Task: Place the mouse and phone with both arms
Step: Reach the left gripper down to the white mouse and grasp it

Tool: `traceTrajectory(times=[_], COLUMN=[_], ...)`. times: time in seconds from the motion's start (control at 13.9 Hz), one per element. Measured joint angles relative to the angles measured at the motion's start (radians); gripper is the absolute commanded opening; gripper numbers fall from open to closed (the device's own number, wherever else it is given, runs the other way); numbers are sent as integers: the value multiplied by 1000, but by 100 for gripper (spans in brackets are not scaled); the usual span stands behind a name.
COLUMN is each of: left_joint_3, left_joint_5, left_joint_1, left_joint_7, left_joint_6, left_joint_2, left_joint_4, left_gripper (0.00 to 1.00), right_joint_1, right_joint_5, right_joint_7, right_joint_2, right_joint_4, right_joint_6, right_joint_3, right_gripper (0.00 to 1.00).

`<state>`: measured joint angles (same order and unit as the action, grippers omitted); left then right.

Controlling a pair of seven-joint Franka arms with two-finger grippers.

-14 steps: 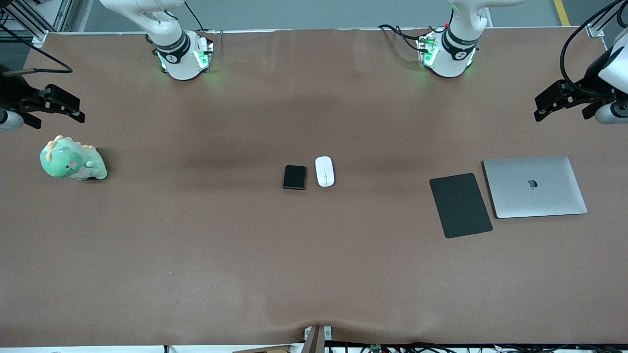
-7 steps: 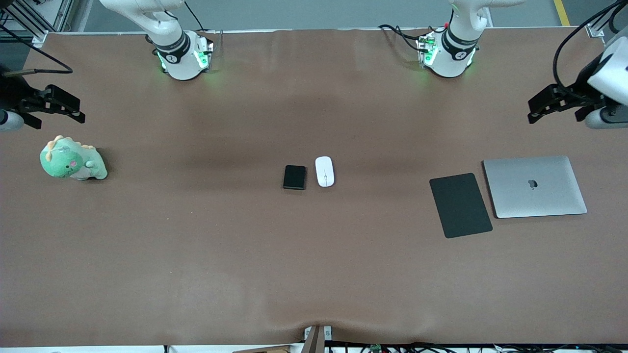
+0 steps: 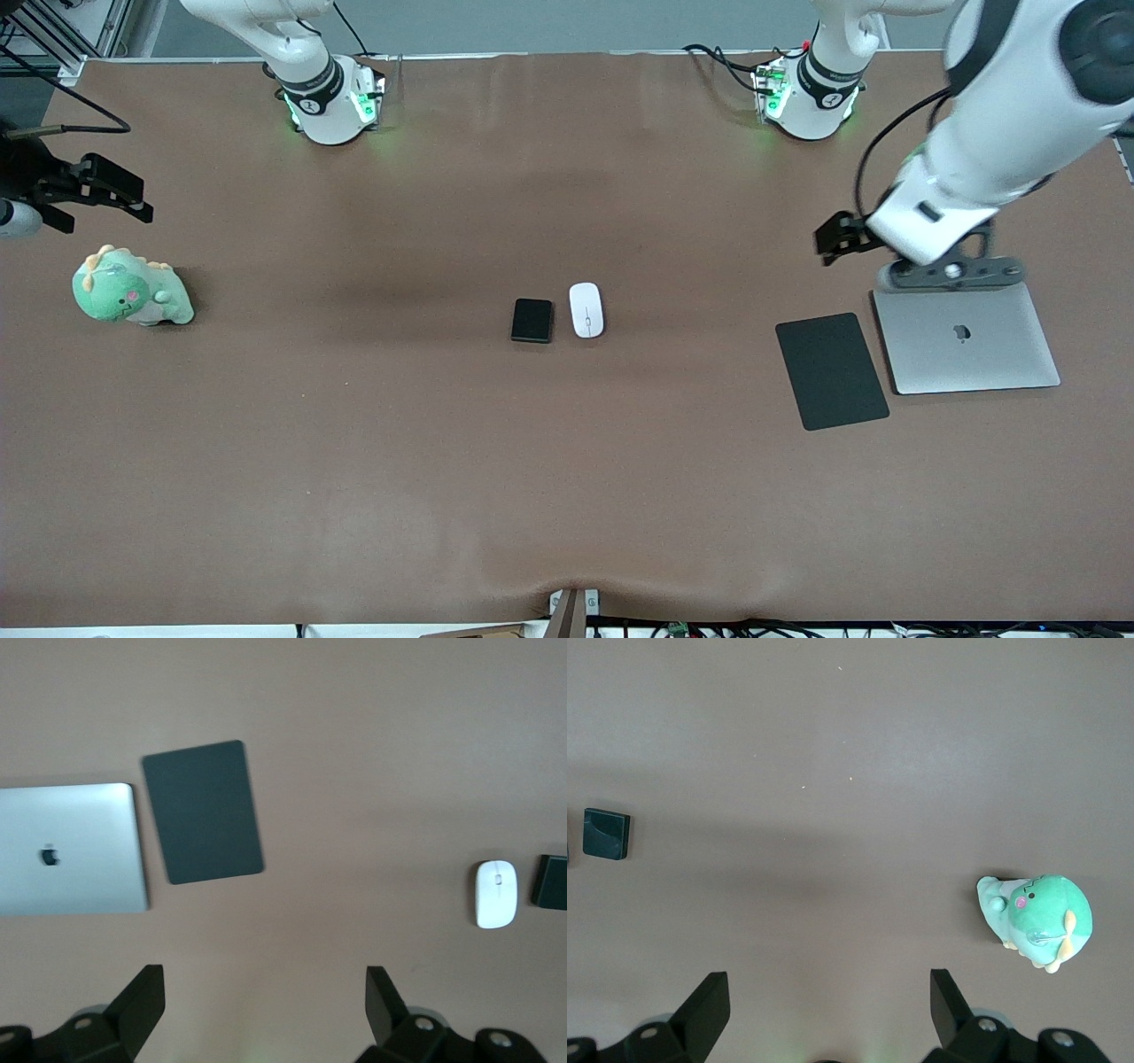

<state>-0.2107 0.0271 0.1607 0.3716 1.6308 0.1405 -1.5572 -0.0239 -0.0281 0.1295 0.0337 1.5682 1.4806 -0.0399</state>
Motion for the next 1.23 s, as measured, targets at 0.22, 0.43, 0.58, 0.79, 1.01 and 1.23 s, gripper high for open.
traceTrajectory(times=[0.22, 0.43, 0.58, 0.79, 1.01, 1.23], left_joint_3=[-7, -9, -9, -9, -8, -7], left_joint_5=[0, 0, 0, 1, 1, 47], left_joint_1=[102, 195, 248, 324, 375, 413], left_joint_7=[130, 233, 311, 443, 508, 588], left_joint_6=[111, 237, 336, 448, 499, 552], left_joint_2=[75, 179, 258, 367, 437, 493], left_joint_4=[-43, -52, -54, -54, -54, -54], left_gripper=[100, 100, 100, 100, 100, 100], right_joint_1=[0, 0, 0, 0, 0, 0], right_joint_5=[0, 0, 0, 0, 0, 0], right_joint_7=[0, 0, 0, 0, 0, 0], right_joint_2=[0, 0, 0, 0, 0, 0], right_joint_4=[0, 0, 0, 0, 0, 0], right_joint_6=[0, 0, 0, 0, 0, 1], right_joint_3=[0, 0, 0, 0, 0, 0], right_gripper=[100, 100, 100, 100, 100, 100])
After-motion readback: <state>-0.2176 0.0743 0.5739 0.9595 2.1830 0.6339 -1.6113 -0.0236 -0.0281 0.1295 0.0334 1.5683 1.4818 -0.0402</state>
